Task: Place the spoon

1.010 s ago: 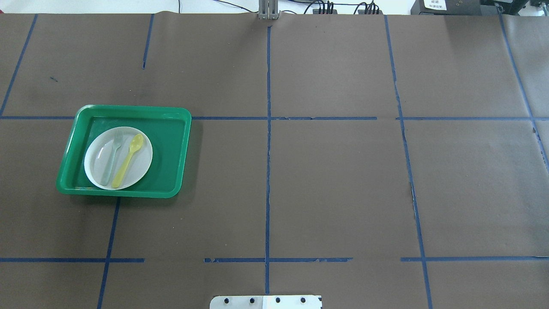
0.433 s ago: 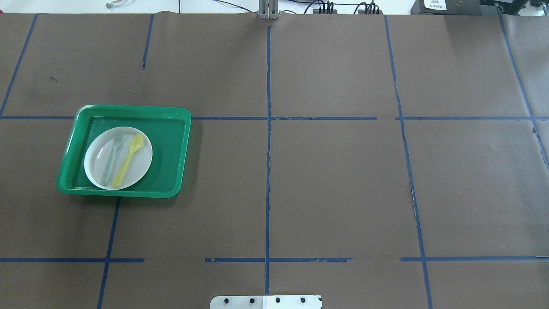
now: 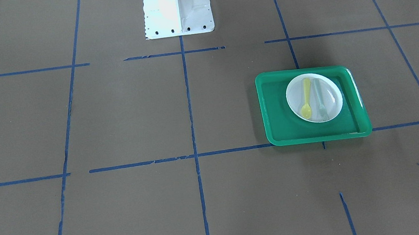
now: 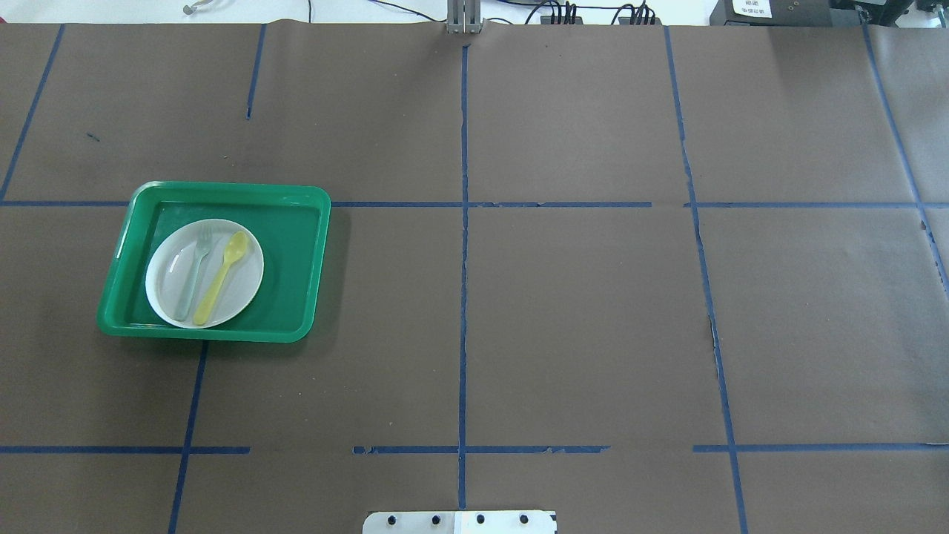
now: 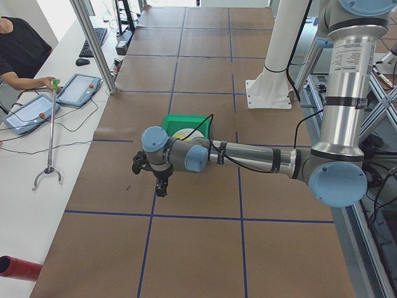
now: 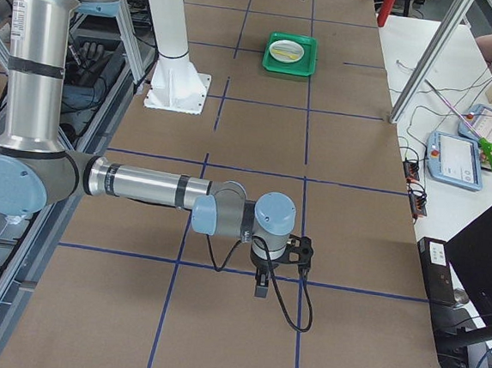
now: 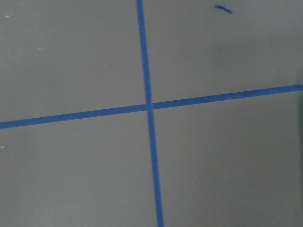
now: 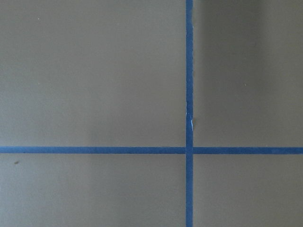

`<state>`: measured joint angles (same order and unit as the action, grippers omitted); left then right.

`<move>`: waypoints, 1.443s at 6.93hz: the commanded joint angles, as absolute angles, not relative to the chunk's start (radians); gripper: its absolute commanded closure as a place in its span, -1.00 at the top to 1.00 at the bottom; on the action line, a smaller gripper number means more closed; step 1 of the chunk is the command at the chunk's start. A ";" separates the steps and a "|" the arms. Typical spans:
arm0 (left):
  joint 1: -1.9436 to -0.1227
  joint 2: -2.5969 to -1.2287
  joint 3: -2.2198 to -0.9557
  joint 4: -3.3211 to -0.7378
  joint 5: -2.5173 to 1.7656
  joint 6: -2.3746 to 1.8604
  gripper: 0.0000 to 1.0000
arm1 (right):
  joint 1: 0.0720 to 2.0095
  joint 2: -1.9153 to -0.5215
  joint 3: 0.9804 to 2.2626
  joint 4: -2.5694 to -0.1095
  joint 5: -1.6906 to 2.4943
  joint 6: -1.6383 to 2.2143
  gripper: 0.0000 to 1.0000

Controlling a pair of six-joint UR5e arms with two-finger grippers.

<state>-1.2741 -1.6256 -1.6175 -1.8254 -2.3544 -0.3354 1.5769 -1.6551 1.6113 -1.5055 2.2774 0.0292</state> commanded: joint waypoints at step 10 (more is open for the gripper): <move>-0.854 -1.865 -1.571 -2.028 -2.169 -0.913 0.43 | 1.577 -1.655 1.612 -1.505 2.278 0.029 1.00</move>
